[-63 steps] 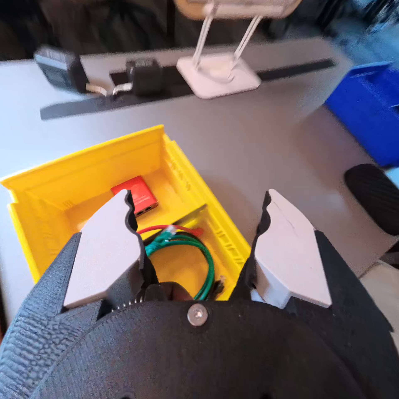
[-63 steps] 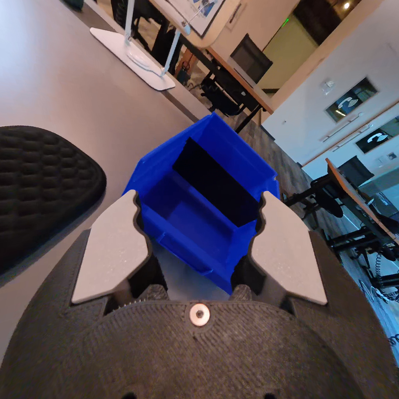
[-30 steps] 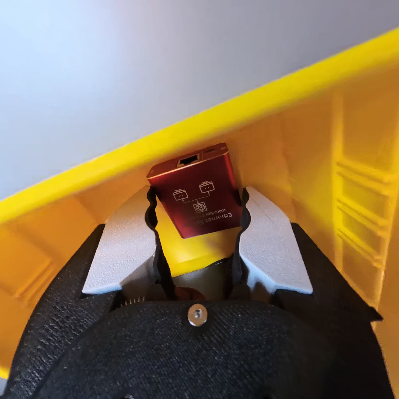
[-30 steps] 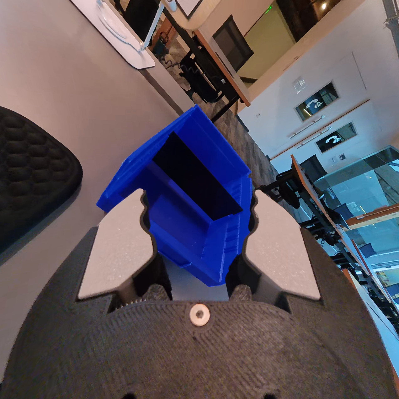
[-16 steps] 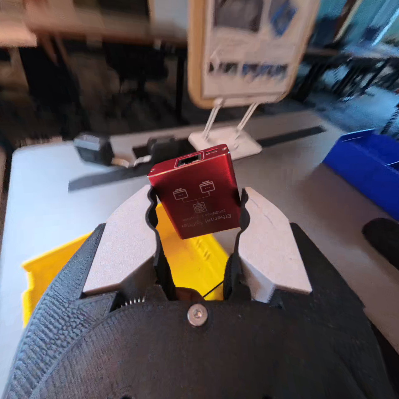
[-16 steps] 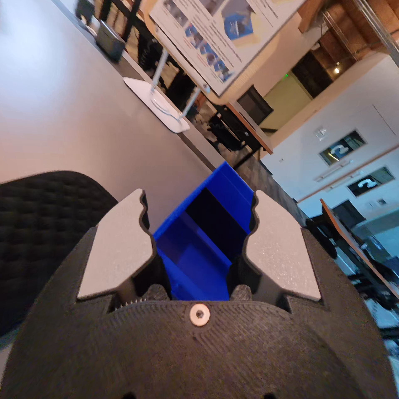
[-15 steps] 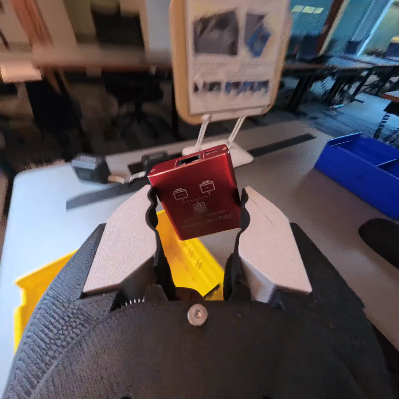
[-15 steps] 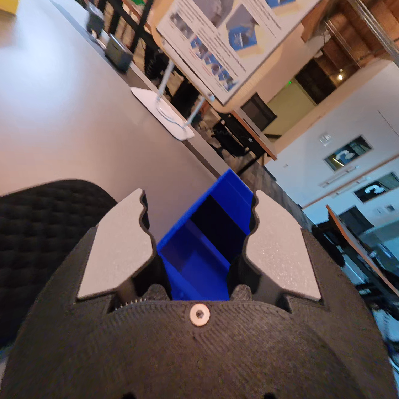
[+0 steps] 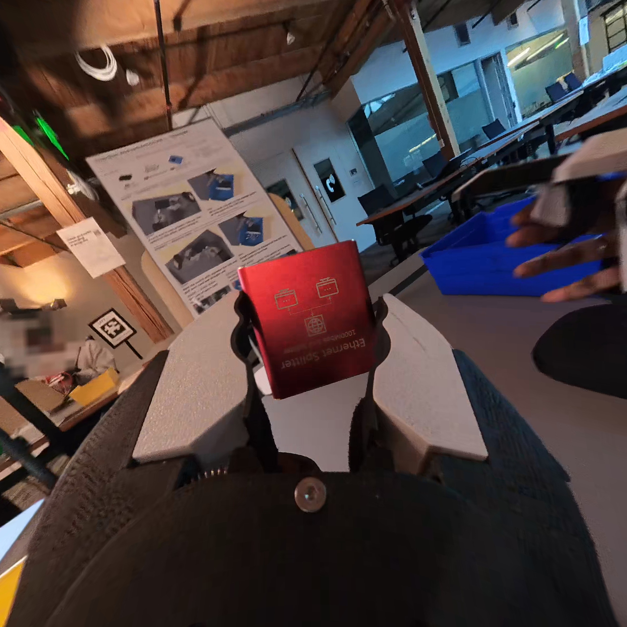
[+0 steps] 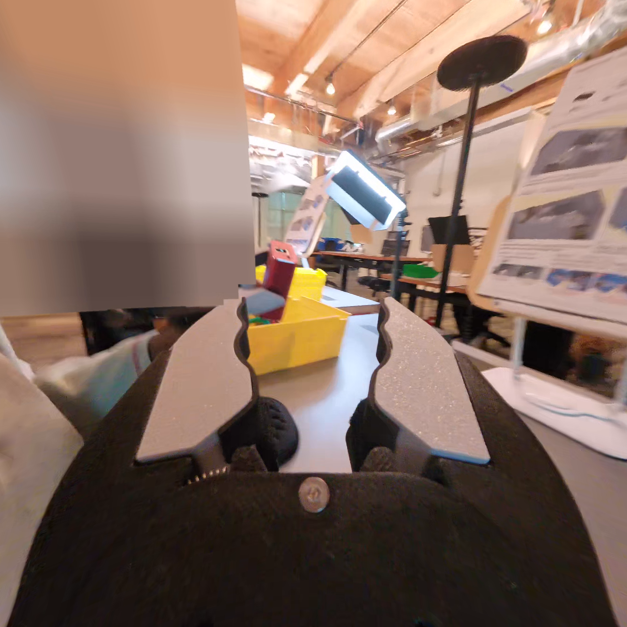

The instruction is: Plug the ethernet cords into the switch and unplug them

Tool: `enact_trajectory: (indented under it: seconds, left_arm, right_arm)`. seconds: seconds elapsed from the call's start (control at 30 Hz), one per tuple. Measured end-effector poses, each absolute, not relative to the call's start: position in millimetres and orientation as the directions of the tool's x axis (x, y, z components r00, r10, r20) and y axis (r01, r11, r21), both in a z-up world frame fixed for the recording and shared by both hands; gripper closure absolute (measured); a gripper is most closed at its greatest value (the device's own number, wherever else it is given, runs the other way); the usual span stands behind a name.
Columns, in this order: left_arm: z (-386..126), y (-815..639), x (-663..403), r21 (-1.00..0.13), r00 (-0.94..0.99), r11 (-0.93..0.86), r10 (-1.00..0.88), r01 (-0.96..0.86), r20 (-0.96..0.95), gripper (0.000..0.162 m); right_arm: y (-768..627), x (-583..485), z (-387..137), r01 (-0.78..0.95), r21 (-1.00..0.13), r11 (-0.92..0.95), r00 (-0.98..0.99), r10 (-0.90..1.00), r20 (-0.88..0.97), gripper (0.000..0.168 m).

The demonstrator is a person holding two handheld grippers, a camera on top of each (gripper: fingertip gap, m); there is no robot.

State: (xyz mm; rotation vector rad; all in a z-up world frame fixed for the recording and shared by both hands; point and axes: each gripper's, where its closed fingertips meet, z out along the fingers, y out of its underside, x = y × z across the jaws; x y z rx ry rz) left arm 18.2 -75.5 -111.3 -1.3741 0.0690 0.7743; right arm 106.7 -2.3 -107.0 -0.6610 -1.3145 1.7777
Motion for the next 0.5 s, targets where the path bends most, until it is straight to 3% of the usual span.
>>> enact_trajectory:
  seconds: [0.1, 0.23, 0.27, 0.3, 0.33, 0.5]
  left_arm:
    - [-123.3, -58.0, 39.7, -0.824, 0.747, 0.017, 0.432, -0.566, -0.505, 0.091]
    - [-138.4, -40.5, 60.9, -0.809, 0.755, 0.019, 0.372, -0.588, -0.54, 0.091]
    - [-141.4, -38.1, 64.4, -0.804, 0.754, 0.016, 0.359, -0.594, -0.55, 0.091]
    - [-144.8, -35.5, 67.4, -0.806, 0.761, 0.011, 0.341, -0.591, -0.553, 0.091]
    - [-147.1, -34.3, 68.7, -0.813, 0.77, 0.014, 0.332, -0.582, -0.545, 0.091]
    - [-158.3, -33.8, 84.8, -0.902, 0.905, 0.079, 0.076, -0.424, -0.419, 0.096]
  right_arm:
    - [-27.7, 90.2, -111.8, -0.244, -0.944, -0.223, -0.599, 0.8, -0.034, 0.099]
    - [-48.5, 80.6, -125.6, -0.165, -0.963, -0.213, -0.66, 0.749, -0.053, 0.112]
    - [-49.8, 79.2, -129.1, -0.143, -0.967, -0.209, -0.665, 0.744, -0.063, 0.118]
    - [-49.4, 78.6, -133.0, -0.132, -0.972, -0.194, -0.665, 0.744, -0.058, 0.138]
    - [-49.0, 79.6, -135.6, -0.139, -0.974, -0.177, -0.667, 0.744, -0.04, 0.141]
    - [-40.9, 92.3, -147.5, -0.145, -0.986, -0.081, -0.709, 0.704, 0.047, 0.142]
